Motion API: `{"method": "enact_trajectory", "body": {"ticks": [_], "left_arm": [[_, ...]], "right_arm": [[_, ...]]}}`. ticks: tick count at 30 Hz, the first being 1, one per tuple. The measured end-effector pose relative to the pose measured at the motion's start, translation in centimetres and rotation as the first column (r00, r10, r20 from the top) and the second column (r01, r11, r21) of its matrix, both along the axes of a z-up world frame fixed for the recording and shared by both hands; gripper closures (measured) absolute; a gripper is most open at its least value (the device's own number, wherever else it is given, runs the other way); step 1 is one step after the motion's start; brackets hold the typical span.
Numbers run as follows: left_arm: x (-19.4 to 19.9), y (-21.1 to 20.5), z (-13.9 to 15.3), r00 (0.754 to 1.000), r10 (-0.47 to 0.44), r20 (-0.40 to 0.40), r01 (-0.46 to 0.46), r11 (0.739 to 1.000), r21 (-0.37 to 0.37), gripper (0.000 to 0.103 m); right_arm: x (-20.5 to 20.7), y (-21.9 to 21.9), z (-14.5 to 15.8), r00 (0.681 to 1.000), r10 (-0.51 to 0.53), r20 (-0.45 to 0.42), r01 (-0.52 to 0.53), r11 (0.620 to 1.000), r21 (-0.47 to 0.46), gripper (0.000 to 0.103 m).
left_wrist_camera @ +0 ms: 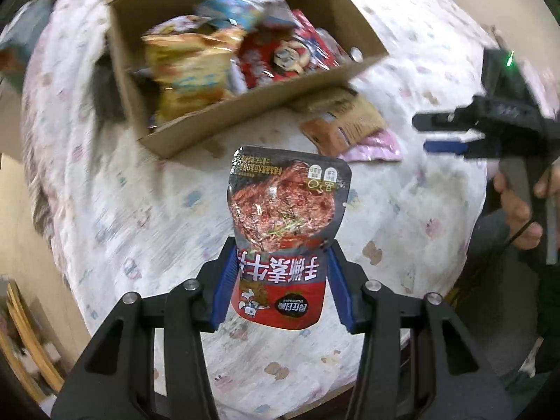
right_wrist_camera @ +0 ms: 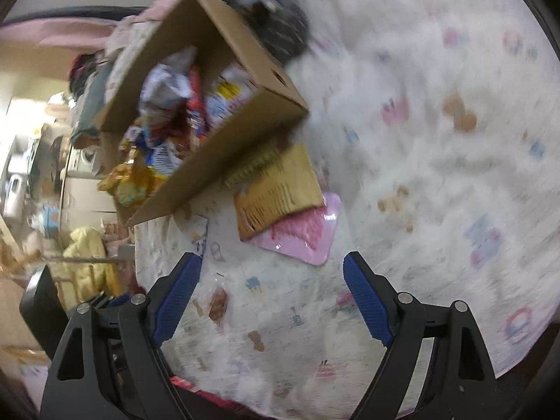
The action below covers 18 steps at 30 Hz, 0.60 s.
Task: Organize snacks
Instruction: 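Grasp the red jerky pouch with the left tool and lift it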
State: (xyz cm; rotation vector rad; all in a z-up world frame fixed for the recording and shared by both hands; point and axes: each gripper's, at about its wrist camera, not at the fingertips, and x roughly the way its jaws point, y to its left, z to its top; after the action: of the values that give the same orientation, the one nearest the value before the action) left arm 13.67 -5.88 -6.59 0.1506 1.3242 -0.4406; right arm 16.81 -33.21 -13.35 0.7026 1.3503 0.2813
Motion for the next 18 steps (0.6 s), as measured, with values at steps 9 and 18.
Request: {"method": "enact_trajectory", "body": {"ticks": [9,18], "left_arm": [[3.0,2.7,-0.3,0.991,0.130,0.015,-0.130,0.991,-0.011,0.058],[3.6,2.9,-0.9,0.984,0.172,0.035,-0.172,0.985,0.004,0.058]], "right_arm": [[1.7,1.2,-3.4,0.998,0.025,-0.051,-0.029,0.996,-0.079,0.032],[2.5,1.9,-5.5,0.998,0.027,-0.063,-0.036,0.988,-0.148,0.062]]}}
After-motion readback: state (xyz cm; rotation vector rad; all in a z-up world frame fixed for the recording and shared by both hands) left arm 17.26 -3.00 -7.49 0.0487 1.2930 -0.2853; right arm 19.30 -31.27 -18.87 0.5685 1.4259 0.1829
